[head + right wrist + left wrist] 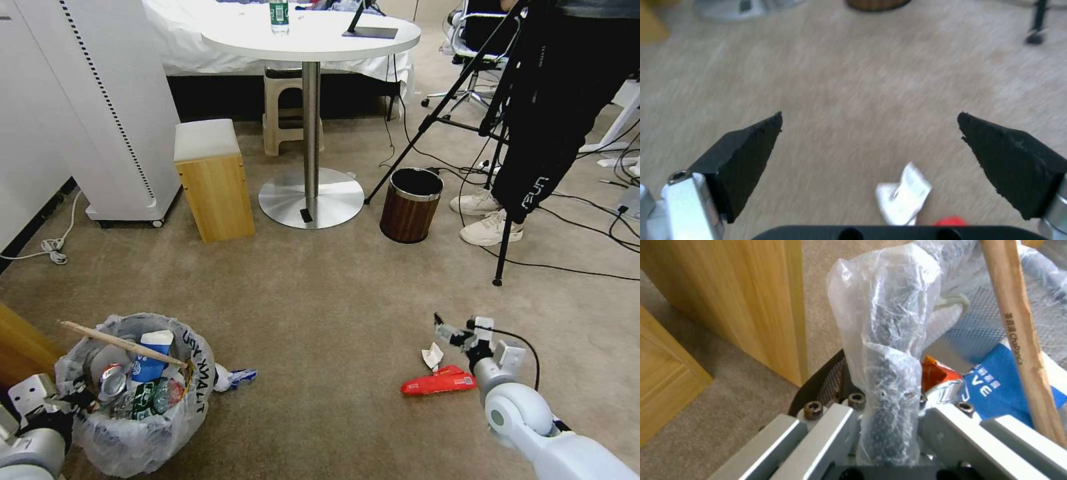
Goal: Pick up the trash bin and place the garbage on the floor into it.
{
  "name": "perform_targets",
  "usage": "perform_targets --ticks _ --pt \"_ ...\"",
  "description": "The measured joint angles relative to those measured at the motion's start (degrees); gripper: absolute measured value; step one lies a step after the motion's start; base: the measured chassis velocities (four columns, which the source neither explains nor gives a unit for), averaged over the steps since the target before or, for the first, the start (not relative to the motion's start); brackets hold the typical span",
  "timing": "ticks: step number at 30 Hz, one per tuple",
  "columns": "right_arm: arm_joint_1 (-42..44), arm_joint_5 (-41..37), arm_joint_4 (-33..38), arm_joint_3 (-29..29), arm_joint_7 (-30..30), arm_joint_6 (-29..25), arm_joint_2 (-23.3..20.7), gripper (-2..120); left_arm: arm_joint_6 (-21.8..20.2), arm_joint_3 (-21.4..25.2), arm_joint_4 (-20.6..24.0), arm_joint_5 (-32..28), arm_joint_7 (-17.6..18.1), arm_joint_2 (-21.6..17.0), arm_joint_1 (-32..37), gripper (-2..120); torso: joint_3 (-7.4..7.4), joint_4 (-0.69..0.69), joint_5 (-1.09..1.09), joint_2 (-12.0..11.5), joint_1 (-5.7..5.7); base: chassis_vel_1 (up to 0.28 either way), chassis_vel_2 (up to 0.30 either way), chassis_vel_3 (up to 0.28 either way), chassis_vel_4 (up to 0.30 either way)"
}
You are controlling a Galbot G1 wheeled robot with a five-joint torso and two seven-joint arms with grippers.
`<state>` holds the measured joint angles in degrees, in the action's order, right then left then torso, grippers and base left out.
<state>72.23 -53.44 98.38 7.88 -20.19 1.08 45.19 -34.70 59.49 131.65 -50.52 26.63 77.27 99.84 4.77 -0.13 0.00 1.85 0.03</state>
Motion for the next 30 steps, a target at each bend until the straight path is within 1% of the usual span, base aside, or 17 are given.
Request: perform_targets --ticks 5,7,8,9,11,12,13,14,16,17,19,20,22,24,26,28,30 --pt "2.61 -0.96 1.51 -1.5 -0.26 -2.86 0.18 100 0.06 -0.4 0.11 0.15 -0.01 0.15 0.0 1 0.0 0.0 0.01 0.0 0.0 0.0 0.0 0.0 0.0" --pt "4.12 -1.72 2.61 -1.48 -1.65 -2.87 0.72 100 0.07 -0.56 0.25 0.17 -0.01 0.2 0.08 1 0.0 0.0 -0.01 0.0 0.0 0.0 0.0 0.0 0.0" --pt "5.89 -2.29 3.51 -1.47 -4.36 -2.46 1.43 100 0.1 -0.79 0.37 0.31 -0.02 0.25 0.26 1 0.0 -0.01 0.01 0.0 0.0 0.0 0.0 0.0 0.0" --pt "5.89 -2.29 3.51 -1.47 -4.36 -2.46 1.43 100 0.1 -0.79 0.37 0.31 -0.02 0.25 0.26 1 0.0 -0.01 0.01 0.0 0.0 0.0 0.0 0.0 0.0" --pt "7.36 2.02 3.1 -0.57 -4.88 -1.98 1.51 100 0.22 -1.01 0.48 0.54 -0.02 0.28 0.41 1 0.0 0.0 0.01 0.0 0.0 0.0 0.0 0.0 0.0" --pt "7.36 2.02 3.1 -0.57 -4.88 -1.98 1.51 100 0.22 -1.01 0.48 0.54 -0.02 0.28 0.41 1 0.0 0.0 0.01 0.0 0.0 0.0 0.0 0.0 0.0" --pt "7.6 7.95 1.93 -0.03 -2.32 -4.47 0.96 100 0.28 -1.12 0.55 0.62 -0.03 0.27 0.46 1 0.0 -0.02 0.02 0.0 0.0 0.0 0.0 0.0 0.0" --pt "7.2 15.67 0.29 0.36 2.3 -8.38 -0.4 100 0.34 -1.3 0.66 0.68 -0.04 0.27 0.47 1 -0.01 -0.01 -0.01 0.0 0.0 0.0 0.0 0.0 0.0" --pt "7.04 16.82 0.01 0.4 3.23 -9.11 -0.7 100 0.34 -1.32 0.67 0.68 -0.04 0.27 0.45 1 0.0 -0.01 -0.01 0.0 0.0 0.0 0.0 0.0 0.0" --pt "6.14 20.85 -0.83 -0.1 6.87 -13.09 -2.42 100 0.37 -1.4 0.73 0.69 -0.05 0.43 0.38 1 0.0 0.0 0.0 0.0 0.0 0.0 0.0 0.0 0.0" --pt "5.87 24.08 -1.45 -0.39 10.55 -18.12 -4.03 100 0.51 -1.55 0.79 0.77 -0.06 0.72 0.41 1 0.0 0.01 -0.01 0.0 0.0 0.0 0.0 0.0 0.0" --pt "5.87 24.08 -1.45 -0.39 10.55 -18.12 -4.03 100 0.51 -1.55 0.79 0.77 -0.06 0.72 0.41 1 0.0 0.01 -0.01 0.0 0.0 0.0 0.0 0.0 0.0" --pt "6.7 25.07 -1.73 -0.06 12.53 -21.25 -4.41 100 0.56 -1.72 0.82 0.86 -0.13 0.91 0.44 1 0.0 0.01 0.02 0.0 0.0 0.0 0.0 0.0 0.0" --pt "7.2 25.01 -1.51 0.0 12.96 -21.49 -4.65 100 0.6 -1.76 0.85 0.92 -0.15 0.95 0.41 1 0.0 -0.01 0.01 0.0 0.0 0.0 0.0 0.0 0.0" --pt "7.9 26.61 -2.64 0.2 17.23 -25.02 -5.05 99 0.63 -1.93 0.93 1.06 -0.17 0.95 0.41 1 0.0 0.0 0.0 0.0 0.0 0.0 0.0 0.0 0.0" --pt "8.22 26.73 -2.96 0.13 19.15 -26.73 -5.27 99 0.63 -1.96 0.94 1.1 -0.18 0.94 0.41 1 0.0 0.0 0.01 0.0 0.0 0.0 0.0 0.0 0.0" --pt "9.7 23.48 -1.25 -0.6 20.05 -26.39 -6.51 96 0.67 -1.97 0.97 1.18 -0.18 0.8 0.41 1 0.0 -0.01 0.01 0.0 0.0 0.0 0.0 0.0 0.0"
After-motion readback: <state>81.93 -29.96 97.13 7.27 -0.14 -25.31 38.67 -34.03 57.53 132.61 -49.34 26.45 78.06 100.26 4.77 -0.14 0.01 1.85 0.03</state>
